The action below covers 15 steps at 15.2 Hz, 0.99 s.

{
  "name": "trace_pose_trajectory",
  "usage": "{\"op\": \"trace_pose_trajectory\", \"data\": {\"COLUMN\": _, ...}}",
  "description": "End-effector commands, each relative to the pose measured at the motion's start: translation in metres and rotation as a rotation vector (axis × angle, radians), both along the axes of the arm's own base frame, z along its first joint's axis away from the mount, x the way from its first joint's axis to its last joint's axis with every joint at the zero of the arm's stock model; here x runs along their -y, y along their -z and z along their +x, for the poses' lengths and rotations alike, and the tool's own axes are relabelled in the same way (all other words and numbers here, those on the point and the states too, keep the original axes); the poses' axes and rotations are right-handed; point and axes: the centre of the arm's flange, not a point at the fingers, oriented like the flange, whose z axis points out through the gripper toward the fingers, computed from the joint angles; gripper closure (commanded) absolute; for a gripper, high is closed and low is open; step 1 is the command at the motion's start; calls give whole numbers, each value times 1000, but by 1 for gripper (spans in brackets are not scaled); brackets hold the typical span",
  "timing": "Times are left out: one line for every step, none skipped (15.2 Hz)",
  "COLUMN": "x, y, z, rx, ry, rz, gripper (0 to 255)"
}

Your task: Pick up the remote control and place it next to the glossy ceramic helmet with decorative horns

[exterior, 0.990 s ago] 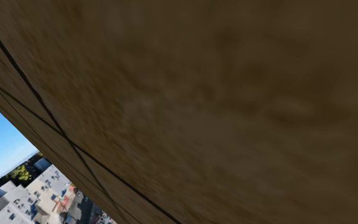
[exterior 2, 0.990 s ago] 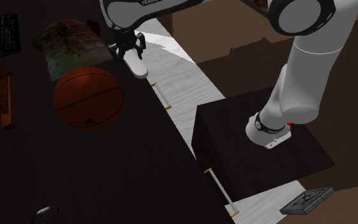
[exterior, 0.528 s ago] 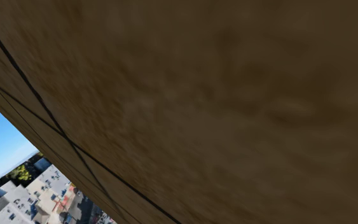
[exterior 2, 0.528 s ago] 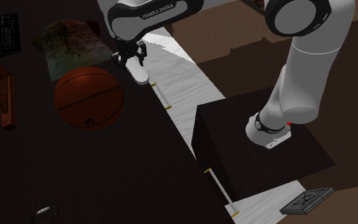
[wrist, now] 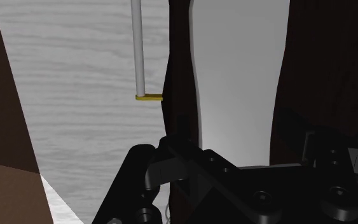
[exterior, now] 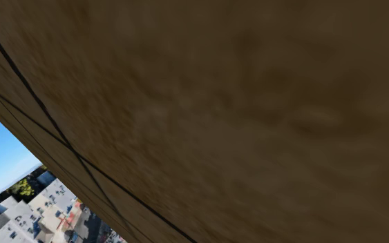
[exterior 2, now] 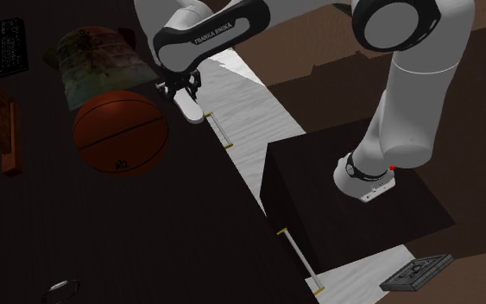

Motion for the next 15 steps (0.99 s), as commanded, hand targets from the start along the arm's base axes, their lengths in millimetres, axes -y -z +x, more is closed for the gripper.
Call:
{"op": "trace_pose_trajectory", "data": {"x": -1, "y": 10, "z": -1, "rx": 1, "ry": 0, "rz": 0, "gripper": 255}}
{"op": "trace_pose_trajectory", "data": {"x": -1, "y": 16, "z": -1, "rx": 1, "ry": 0, "rz": 0, "gripper": 255}}
{"op": "trace_pose_trajectory", "data": {"x": -1, "y": 21, "z": -1, "rx": 1, "ry": 0, "rz": 0, "gripper": 255}}
{"op": "trace_pose_trajectory", "data": {"x": -1, "y": 26, "z": -1, "rx": 1, "ry": 0, "rz": 0, "gripper": 255}}
{"op": "trace_pose_trajectory", "data": {"x": -1, "y": 32, "z": -1, "rx": 1, "ry": 0, "rz": 0, "gripper": 255}}
{"op": "trace_pose_trajectory", "data": {"x": -1, "y": 37, "z": -1, "rx": 1, "ry": 0, "rz": 0, "gripper": 255}}
{"op": "trace_pose_trajectory", "data": {"x": -1, "y": 43, "z": -1, "rx": 1, "ry": 0, "rz": 0, "gripper": 255}}
{"op": "trace_pose_trajectory", "data": {"x": -1, "y": 43, "z": -1, "rx": 1, "ry": 0, "rz": 0, "gripper": 255}}
{"op": "trace_pose_trajectory", "data": {"x": -1, "y": 43, "z": -1, "rx": 1, "ry": 0, "rz": 0, "gripper": 255}}
{"op": "trace_pose_trajectory", "data": {"x": -1, "y": 43, "z": -1, "rx": 1, "ry": 0, "rz": 0, "gripper": 255}}
{"op": "trace_pose_trajectory", "data": {"x": -1, "y": 43, "z": -1, "rx": 1, "ry": 0, "rz": 0, "gripper": 255}}
{"op": "trace_pose_trajectory", "data": {"x": -1, "y": 43, "z": -1, "rx": 1, "ry": 0, "rz": 0, "gripper": 255}}
{"op": "trace_pose_trajectory", "data": {"x": -1, "y": 43, "z": -1, "rx": 1, "ry": 0, "rz": 0, "gripper": 255}}
{"op": "trace_pose_trajectory", "data": {"x": -1, "y": 43, "z": -1, "rx": 1, "ry": 0, "rz": 0, "gripper": 255}}
{"op": "trace_pose_trajectory", "data": {"x": -1, "y": 43, "z": -1, "rx": 1, "ry": 0, "rz": 0, "gripper": 0}}
